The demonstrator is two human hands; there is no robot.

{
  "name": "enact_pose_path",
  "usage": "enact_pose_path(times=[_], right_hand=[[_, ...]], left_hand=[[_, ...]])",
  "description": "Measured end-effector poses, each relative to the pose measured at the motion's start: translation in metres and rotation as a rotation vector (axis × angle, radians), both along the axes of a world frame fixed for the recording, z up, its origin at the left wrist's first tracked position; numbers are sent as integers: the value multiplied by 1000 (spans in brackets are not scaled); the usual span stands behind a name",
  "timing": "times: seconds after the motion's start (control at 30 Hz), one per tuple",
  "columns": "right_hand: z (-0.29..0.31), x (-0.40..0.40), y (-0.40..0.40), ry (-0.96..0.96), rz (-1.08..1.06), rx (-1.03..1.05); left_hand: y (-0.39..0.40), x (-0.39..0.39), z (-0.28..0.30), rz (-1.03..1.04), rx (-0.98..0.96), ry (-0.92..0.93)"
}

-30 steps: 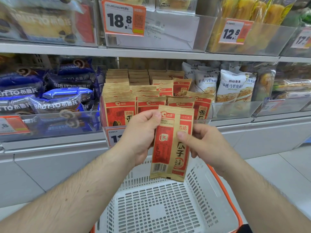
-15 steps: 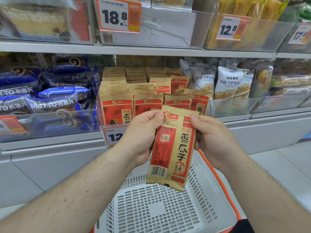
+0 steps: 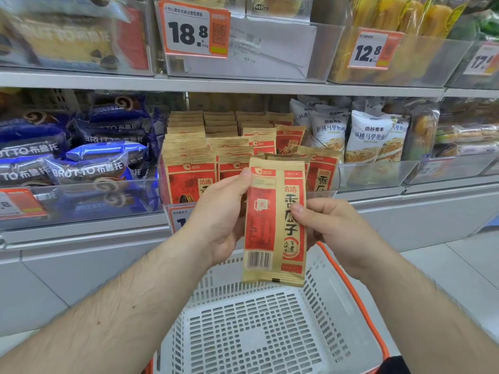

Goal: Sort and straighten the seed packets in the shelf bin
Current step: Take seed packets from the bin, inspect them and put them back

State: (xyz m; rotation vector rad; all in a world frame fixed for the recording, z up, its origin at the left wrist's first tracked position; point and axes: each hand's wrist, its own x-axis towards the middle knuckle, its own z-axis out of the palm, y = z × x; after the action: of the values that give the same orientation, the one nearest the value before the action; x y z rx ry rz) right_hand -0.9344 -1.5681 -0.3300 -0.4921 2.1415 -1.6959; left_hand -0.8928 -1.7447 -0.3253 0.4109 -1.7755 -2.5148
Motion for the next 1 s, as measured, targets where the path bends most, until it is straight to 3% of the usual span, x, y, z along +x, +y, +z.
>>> enact_pose_path(times=[0.2, 0.43, 0.67, 0.77, 0.9, 1.0], right_hand=[[3, -3, 2, -65, -64, -121], [2, -3, 12, -151, 244, -142], [5, -2, 13, -191, 325, -231], [7, 3, 9, -115, 241, -94], [4, 13, -2, 175, 98, 325], [6, 20, -5, 263, 122, 445]], left_hand=[[-4, 3, 0, -177, -60, -13], [-6, 1, 2, -104, 58, 29], [-8, 1, -1, -139, 94, 28], [-7, -1, -4, -125, -42, 35], [-5, 0, -12, -101, -335, 105], [-3, 1, -12, -128, -344, 100]])
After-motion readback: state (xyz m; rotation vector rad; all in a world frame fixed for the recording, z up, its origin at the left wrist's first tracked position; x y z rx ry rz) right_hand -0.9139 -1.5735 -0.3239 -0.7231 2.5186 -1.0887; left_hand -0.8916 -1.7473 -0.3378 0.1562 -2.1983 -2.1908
